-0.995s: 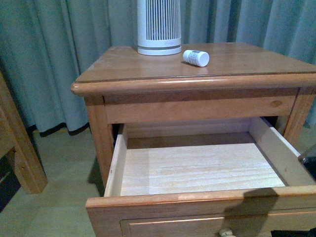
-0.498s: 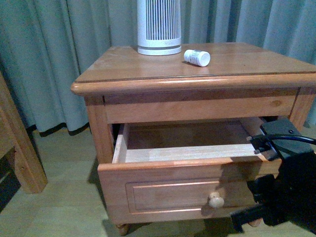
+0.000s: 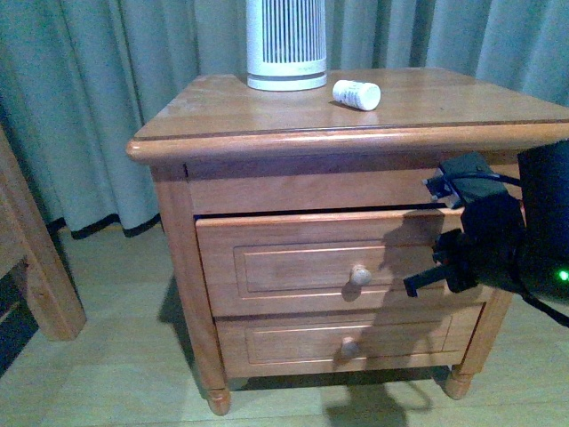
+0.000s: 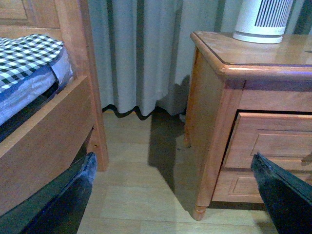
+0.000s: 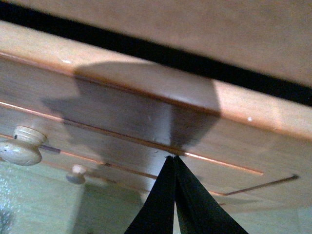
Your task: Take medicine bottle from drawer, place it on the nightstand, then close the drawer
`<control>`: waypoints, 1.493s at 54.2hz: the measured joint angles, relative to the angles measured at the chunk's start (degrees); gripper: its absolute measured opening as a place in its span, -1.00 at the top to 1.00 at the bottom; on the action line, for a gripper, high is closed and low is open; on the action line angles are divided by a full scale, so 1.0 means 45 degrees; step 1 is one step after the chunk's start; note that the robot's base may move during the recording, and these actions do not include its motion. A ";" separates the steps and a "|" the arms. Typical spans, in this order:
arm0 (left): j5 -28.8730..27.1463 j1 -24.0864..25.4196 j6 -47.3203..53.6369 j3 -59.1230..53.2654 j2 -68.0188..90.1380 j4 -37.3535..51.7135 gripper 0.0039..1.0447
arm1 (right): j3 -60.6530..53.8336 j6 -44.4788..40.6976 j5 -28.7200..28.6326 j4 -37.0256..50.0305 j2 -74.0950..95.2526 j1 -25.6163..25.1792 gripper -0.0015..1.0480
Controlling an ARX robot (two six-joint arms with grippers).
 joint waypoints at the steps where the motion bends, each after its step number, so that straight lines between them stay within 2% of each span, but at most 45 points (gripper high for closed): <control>1: 0.0000 0.0000 0.0000 0.0000 0.0000 0.0000 -0.88 | 0.0112 -0.0117 -0.0092 0.0010 0.0044 -0.0005 0.94; 16: 0.0000 0.0000 0.0000 0.0000 0.0000 0.0000 -0.88 | 0.0102 -0.0379 -0.0515 0.0019 0.0029 0.0073 0.94; 23: 0.0000 0.0000 0.0000 0.0000 0.0000 0.0000 -0.88 | -0.1501 0.0466 -0.1069 -0.0044 -0.1190 0.0389 0.94; 29: 0.0000 0.0000 0.0000 0.0000 0.0000 0.0000 -0.88 | -0.3172 0.2220 -0.1802 -0.0554 -0.3264 0.0529 0.94; 36: 0.0000 0.0000 0.0000 0.0000 0.0000 0.0000 -0.88 | -0.4289 0.4221 -0.2205 -0.1447 -0.6683 0.0117 0.94; 42: 0.0005 0.0000 0.0000 0.0000 0.0000 0.0000 -0.88 | -0.4541 0.5085 -0.2569 -0.2647 -1.0224 -0.0369 0.94; 49: 0.0000 0.0000 0.0000 0.0000 0.0000 0.0000 -0.88 | -0.4551 0.5192 -0.2574 -0.4250 -1.3930 -0.0874 0.94; 59: 0.0000 0.0000 0.0000 0.0000 0.0000 0.0000 -0.88 | -0.5343 0.4337 -0.2293 -0.5722 -1.8365 -0.1326 0.36; 60: 0.0000 0.0000 0.0000 0.0000 0.0000 0.0000 -0.88 | -0.5362 0.4124 -0.1987 -0.6227 -1.8807 -0.1375 0.37; 64: 0.0000 0.0000 0.0000 0.0000 0.0000 0.0000 -0.88 | -0.5586 0.3322 -0.0306 -0.8864 -2.0686 -0.1520 0.63; 67: -0.0005 0.0000 0.0000 0.0000 0.0000 0.0000 -0.88 | -0.6314 0.3045 0.0005 -1.0346 -2.2275 -0.1588 0.83; 70: 0.0010 0.0000 0.0000 0.0000 0.0000 0.0000 -0.88 | -0.7121 0.2837 0.0005 -1.0496 -2.3324 -0.1588 0.95; 81: 0.0010 0.0000 0.0000 0.0000 0.0000 0.0000 -0.88 | -1.0729 0.2657 0.0015 -0.9282 -2.5913 -0.1588 0.94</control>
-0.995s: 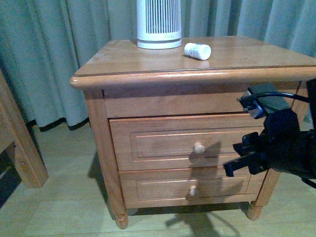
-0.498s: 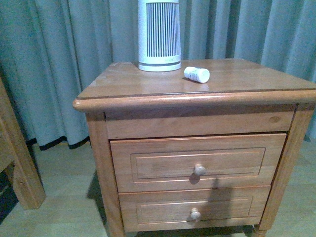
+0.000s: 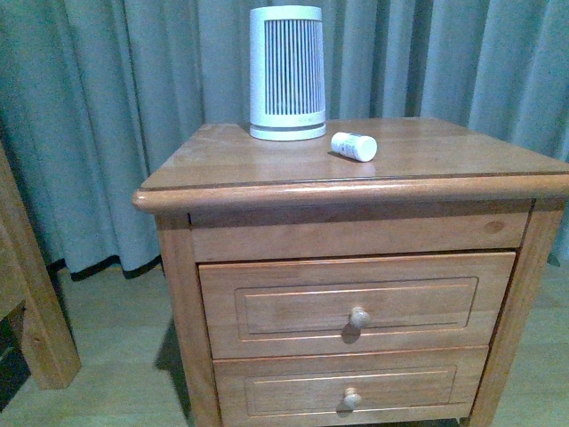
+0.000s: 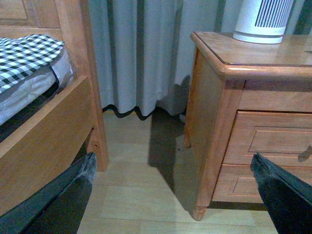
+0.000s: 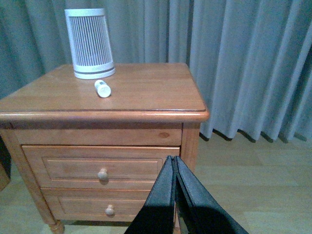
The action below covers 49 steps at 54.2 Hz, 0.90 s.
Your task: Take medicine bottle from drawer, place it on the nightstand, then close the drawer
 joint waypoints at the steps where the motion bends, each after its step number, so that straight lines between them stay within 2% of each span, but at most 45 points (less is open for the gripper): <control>1: 0.0000 0.0000 0.0000 0.0000 0.0000 0.0000 -0.88 | -0.0369 -0.0005 0.0005 0.0068 -0.0253 0.0000 0.94; 5: -0.0010 0.0000 0.0005 0.0000 0.0000 0.0000 -0.88 | -0.1370 -0.0024 0.0005 0.0102 -0.0923 0.0000 0.94; 25: -0.0005 0.0000 0.0010 0.0000 0.0000 0.0000 -0.88 | -0.1375 -0.0068 0.0010 0.0175 -0.1122 0.0000 0.91; 42: -0.0005 0.0000 0.0010 0.0000 0.0000 0.0000 -0.88 | -0.1375 -0.0068 0.0005 0.0175 -0.1122 0.0000 -0.14; 45: -0.0005 0.0000 0.0010 0.0000 0.0000 0.0000 -0.88 | -0.1375 -0.0068 0.0010 0.0175 -0.1122 0.0000 -0.43; 49: -0.0005 0.0000 0.0010 0.0000 0.0000 0.0000 -0.88 | -0.1375 -0.0068 0.0010 0.0175 -0.1122 0.0000 -0.71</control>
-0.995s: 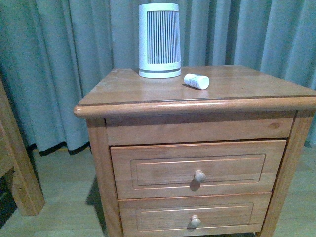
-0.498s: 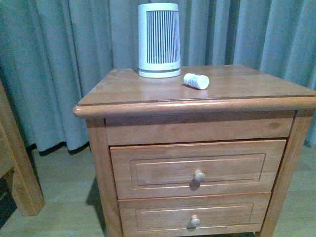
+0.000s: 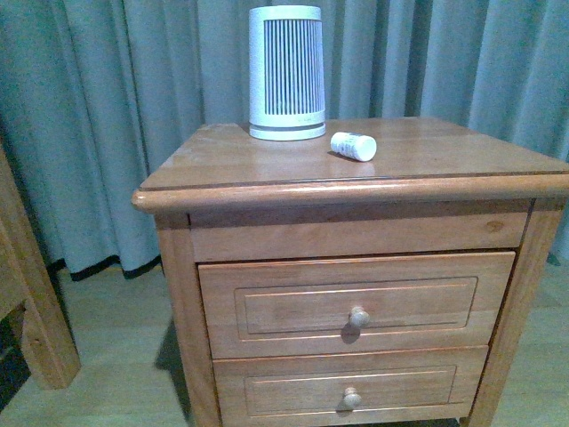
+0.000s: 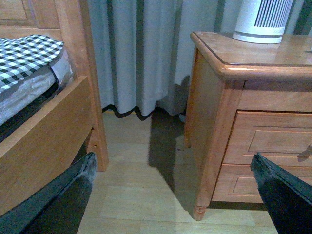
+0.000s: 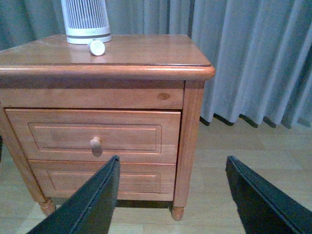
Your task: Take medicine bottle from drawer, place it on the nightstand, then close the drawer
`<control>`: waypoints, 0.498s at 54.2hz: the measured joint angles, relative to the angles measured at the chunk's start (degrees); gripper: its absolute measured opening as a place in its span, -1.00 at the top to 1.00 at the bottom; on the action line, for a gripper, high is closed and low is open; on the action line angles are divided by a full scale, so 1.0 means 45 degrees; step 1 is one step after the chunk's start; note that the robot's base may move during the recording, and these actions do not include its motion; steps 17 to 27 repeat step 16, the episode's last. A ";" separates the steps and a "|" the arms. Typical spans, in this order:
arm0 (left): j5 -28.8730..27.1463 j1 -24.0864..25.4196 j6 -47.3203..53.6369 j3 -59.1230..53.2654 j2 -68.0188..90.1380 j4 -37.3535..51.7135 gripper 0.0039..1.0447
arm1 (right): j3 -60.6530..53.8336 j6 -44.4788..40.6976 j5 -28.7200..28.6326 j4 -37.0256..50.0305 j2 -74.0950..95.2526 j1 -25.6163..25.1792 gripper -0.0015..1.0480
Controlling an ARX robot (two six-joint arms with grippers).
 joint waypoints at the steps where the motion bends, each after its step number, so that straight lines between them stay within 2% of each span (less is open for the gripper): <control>1: 0.0000 0.0000 0.0000 0.0000 0.0000 0.0000 -0.88 | 0.0000 0.0000 0.0000 0.0000 0.0000 0.0000 -0.74; 4: 0.0005 0.0000 0.0000 0.0000 0.0000 0.0000 -0.88 | 0.0000 0.0000 -0.0005 0.0000 0.0000 0.0000 -0.90; 27: 0.0005 0.0000 0.0000 0.0000 0.0000 0.0000 -0.88 | 0.0000 0.0000 -0.0005 0.0000 0.0000 0.0000 -0.87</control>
